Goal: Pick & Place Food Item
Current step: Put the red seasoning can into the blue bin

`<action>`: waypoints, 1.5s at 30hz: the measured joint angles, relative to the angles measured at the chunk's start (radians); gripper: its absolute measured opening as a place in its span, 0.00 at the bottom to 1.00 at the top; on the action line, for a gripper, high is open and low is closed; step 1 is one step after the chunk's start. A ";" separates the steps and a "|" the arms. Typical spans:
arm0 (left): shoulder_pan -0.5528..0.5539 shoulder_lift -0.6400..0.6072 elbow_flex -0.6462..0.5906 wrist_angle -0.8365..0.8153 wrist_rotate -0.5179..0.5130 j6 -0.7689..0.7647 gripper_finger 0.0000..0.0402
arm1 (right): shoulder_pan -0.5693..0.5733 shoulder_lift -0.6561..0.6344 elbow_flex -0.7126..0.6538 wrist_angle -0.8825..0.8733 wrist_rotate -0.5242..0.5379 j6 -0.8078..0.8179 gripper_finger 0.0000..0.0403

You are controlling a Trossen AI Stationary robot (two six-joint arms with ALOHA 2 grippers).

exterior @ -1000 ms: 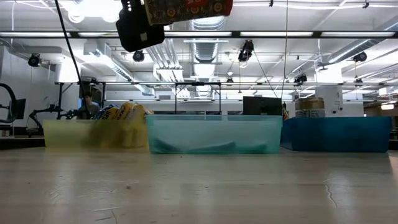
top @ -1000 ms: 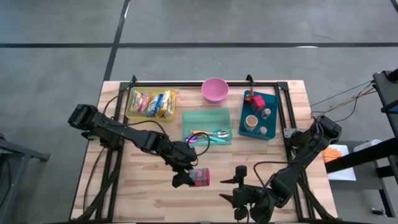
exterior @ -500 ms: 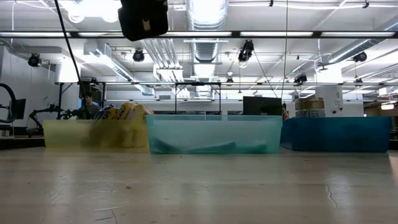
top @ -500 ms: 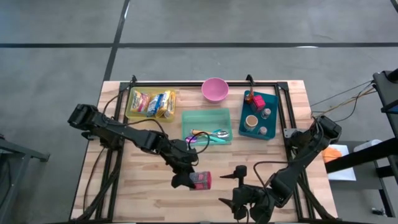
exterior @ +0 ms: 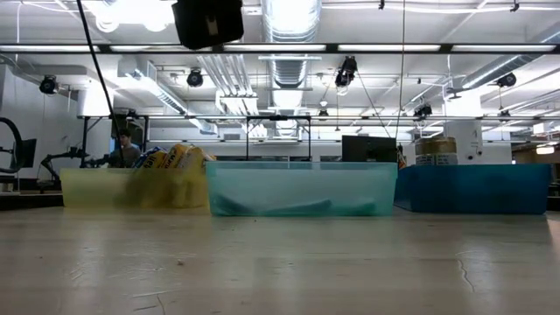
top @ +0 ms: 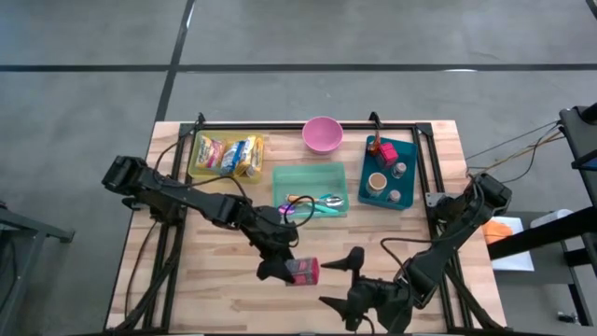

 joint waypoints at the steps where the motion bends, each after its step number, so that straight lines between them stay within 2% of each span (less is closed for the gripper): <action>1: 0.000 0.000 0.000 0.007 0.008 0.000 0.76 | 0.000 0.001 0.000 0.002 0.000 -0.019 0.99; 10: 0.000 0.000 0.000 0.093 0.050 -0.001 0.76 | -0.018 0.006 0.000 0.061 -0.005 -0.125 0.99; 14: 0.000 0.000 0.000 0.111 0.051 -0.005 0.76 | -0.039 0.007 0.000 0.121 -0.080 -0.197 0.99; 29: -0.001 0.000 0.000 0.150 0.079 -0.007 0.76 | -0.063 0.007 0.000 0.132 -0.110 -0.239 0.98; 32: -0.001 0.000 0.000 0.151 0.079 -0.007 0.76 | -0.063 0.007 0.000 0.132 -0.110 -0.248 0.91; 39: -0.001 0.001 0.000 0.148 0.086 -0.008 0.76 | -0.066 0.007 0.000 0.139 -0.121 -0.255 0.54; 45: -0.001 0.001 0.000 0.149 0.086 -0.007 0.76 | -0.067 0.007 0.000 0.140 -0.118 -0.268 0.52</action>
